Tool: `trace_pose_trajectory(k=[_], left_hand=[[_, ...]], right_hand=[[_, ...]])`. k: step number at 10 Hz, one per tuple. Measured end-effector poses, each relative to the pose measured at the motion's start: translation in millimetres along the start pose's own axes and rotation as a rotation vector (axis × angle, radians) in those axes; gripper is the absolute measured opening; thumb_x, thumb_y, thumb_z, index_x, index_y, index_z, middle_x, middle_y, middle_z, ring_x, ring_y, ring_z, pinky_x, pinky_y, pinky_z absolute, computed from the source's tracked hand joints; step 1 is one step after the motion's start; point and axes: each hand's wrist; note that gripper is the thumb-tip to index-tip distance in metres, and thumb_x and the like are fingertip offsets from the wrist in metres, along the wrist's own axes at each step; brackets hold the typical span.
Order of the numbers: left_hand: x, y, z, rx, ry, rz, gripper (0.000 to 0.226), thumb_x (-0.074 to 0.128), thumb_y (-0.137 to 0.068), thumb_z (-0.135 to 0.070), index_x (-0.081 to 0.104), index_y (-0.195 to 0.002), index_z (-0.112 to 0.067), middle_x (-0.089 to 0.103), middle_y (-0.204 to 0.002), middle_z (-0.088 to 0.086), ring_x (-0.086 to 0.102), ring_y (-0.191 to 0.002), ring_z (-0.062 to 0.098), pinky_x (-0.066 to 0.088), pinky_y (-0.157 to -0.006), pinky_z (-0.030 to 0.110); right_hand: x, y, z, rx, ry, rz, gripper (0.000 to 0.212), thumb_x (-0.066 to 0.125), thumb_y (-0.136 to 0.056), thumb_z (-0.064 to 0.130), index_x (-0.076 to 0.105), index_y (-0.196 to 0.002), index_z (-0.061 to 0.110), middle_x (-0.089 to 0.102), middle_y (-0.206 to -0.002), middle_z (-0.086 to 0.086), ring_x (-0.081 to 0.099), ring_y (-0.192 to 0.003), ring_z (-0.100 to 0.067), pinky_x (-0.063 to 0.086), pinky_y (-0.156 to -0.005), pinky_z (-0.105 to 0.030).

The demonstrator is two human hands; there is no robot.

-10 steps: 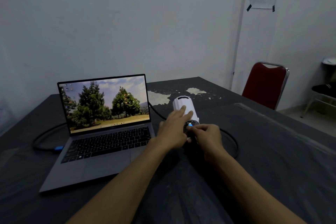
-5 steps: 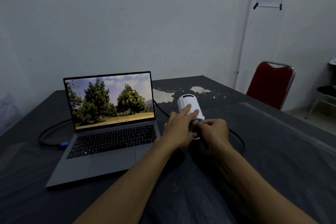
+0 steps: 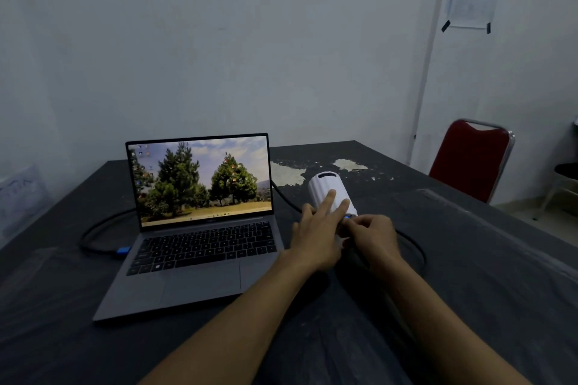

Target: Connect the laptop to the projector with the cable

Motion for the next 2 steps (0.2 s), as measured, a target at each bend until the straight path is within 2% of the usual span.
trace_pose_trajectory(k=[1,2], left_hand=[[-4.2,3.3,3.0,0.009,0.034,0.071,0.106,0.067,-0.089,-0.011,-0.002,-0.163,-0.044,-0.012,-0.174,-0.011,0.014,-0.151,0.032,0.033,-0.114,0.062],[-16.9,15.9,11.8,0.007,0.147,0.048,0.107,0.061,-0.09,-0.007,-0.008,-0.161,-0.047,-0.012,-0.174,-0.006,0.009,-0.157,0.03,0.03,-0.118,0.062]], right_hand=[[-2.7,3.0,3.9,-0.063,0.225,0.041,0.032,0.068,-0.097,0.036,0.083,-0.082,0.013,0.08,-0.072,-0.004,0.078,-0.071,-0.022,0.065,-0.074,-0.047],[-10.7,7.8,11.3,-0.126,0.532,-0.019,0.055,0.06,-0.093,0.058,0.07,-0.062,0.014,0.069,-0.059,0.0,0.069,-0.061,-0.022,0.054,-0.057,-0.036]])
Point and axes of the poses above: each hand's wrist, its own y-axis away from the middle knuckle, its own x-axis out of the palm, z = x × y
